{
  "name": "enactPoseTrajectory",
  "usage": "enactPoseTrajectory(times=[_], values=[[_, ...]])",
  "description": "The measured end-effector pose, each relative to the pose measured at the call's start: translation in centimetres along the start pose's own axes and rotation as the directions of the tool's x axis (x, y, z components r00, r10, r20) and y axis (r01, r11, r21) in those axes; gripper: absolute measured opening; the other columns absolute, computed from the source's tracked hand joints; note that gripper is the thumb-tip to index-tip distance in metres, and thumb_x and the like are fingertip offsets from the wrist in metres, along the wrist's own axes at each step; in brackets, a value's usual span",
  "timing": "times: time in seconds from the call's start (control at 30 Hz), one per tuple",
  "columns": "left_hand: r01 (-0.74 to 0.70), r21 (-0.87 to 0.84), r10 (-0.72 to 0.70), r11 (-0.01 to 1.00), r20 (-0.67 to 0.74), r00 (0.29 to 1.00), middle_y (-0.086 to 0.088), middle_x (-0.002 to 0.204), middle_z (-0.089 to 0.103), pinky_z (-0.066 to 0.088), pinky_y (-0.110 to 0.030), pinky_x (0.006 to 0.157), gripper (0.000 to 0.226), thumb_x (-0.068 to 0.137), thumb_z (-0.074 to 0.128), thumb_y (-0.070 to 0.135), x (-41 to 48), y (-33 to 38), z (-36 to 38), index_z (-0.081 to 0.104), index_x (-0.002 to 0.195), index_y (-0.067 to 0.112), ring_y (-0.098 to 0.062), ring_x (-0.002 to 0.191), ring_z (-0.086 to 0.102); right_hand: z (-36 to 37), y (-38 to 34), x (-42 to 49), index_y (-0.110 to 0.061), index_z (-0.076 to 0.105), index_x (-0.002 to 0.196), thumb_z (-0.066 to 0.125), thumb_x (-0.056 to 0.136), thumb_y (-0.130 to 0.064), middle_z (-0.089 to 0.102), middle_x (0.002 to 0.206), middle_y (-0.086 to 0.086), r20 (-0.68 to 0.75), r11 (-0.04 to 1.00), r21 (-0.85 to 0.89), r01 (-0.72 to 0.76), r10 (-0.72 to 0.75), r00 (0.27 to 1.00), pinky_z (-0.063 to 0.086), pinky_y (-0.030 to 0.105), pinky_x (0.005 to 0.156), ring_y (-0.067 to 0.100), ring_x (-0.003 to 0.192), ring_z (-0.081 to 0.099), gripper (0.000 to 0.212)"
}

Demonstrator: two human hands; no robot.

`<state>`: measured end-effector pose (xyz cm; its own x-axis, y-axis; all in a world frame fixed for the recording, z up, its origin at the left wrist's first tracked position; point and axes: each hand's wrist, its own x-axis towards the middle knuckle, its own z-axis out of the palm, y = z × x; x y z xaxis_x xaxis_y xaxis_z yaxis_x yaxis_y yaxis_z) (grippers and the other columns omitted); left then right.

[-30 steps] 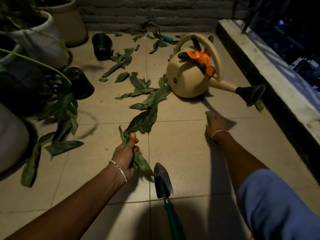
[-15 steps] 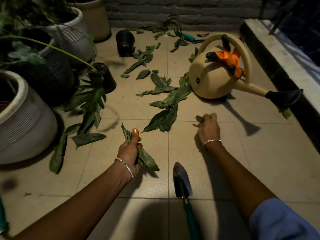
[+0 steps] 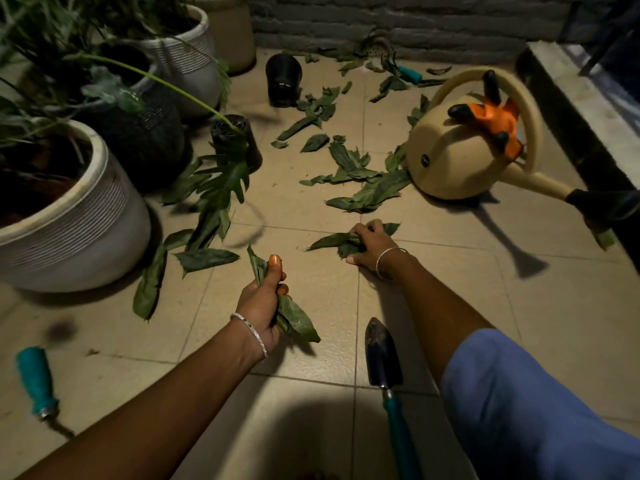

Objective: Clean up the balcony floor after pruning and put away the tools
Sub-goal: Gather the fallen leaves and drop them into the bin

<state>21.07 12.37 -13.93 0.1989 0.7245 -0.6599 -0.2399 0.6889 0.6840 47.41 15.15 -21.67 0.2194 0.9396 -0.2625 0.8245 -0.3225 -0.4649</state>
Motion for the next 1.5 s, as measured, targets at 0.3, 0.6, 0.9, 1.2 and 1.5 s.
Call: enactPoseTrajectory(times=[0.3,0.6,0.9,1.2,1.5], values=[[0.006,0.002,-0.006,1.0,0.019,1.0,0.004,0.058,0.043,0.04,-0.028,0.058,0.035,0.086,0.064,0.048,-2.0,-0.9,0.3,0.052,0.078,0.016,-0.012,0.054,0.04,4.1,-0.8,-6.3,-0.013,0.052,0.113,0.05,0.096,-0.026,0.06,0.109,0.011,-0.3,0.948,-0.317,0.024,-0.124,0.946,0.047,0.039,0.075,0.029,0.1,0.052,0.022],[0.023,-0.022,-0.022,0.999,0.034,0.999,0.004,0.055,0.043,0.039,-0.029,0.059,0.035,0.087,0.064,0.047,-3.2,-2.2,0.2,0.051,0.074,0.017,-0.013,0.053,0.038,0.3,-3.1,-10.3,-0.009,0.066,0.086,0.055,0.089,-0.024,0.062,0.083,0.013,-0.106,0.339,0.936,-0.092,0.523,0.846,0.044,0.029,0.065,0.025,0.075,0.057,0.019],[0.048,-0.054,-0.045,0.997,0.064,0.997,0.004,0.055,0.042,0.038,-0.029,0.058,0.035,0.086,0.066,0.047,-3.5,-3.1,0.4,0.051,0.074,0.017,-0.013,0.053,0.038,-2.4,-2.8,-13.3,-0.015,0.056,0.052,0.048,0.082,-0.007,0.063,0.079,0.008,0.018,-0.507,0.807,0.302,0.534,0.846,0.046,0.033,0.072,0.023,0.066,0.055,0.033],[0.086,-0.029,-0.084,0.996,0.058,0.995,0.003,0.06,0.042,0.044,-0.025,0.052,0.034,0.087,0.065,0.046,-4.2,-4.1,0.6,0.052,0.077,0.017,-0.012,0.052,0.04,-2.1,-1.6,-14.9,-0.005,0.053,0.078,0.046,0.06,-0.001,0.064,0.109,0.022,0.03,-0.607,0.712,0.352,0.528,0.849,0.05,0.049,0.098,0.038,0.104,0.066,0.02],[0.078,0.05,-0.076,0.996,-0.041,0.996,0.001,0.069,0.042,0.043,-0.028,0.059,0.039,0.085,0.065,0.051,-4.0,-4.2,-1.4,0.057,0.088,0.013,-0.013,0.058,0.041,1.1,-0.7,-15.2,-0.01,0.047,0.077,0.048,0.053,-0.007,0.05,0.062,0.002,0.099,-0.374,0.921,0.11,0.498,0.862,0.023,0.018,0.035,0.012,0.039,0.033,0.024]])
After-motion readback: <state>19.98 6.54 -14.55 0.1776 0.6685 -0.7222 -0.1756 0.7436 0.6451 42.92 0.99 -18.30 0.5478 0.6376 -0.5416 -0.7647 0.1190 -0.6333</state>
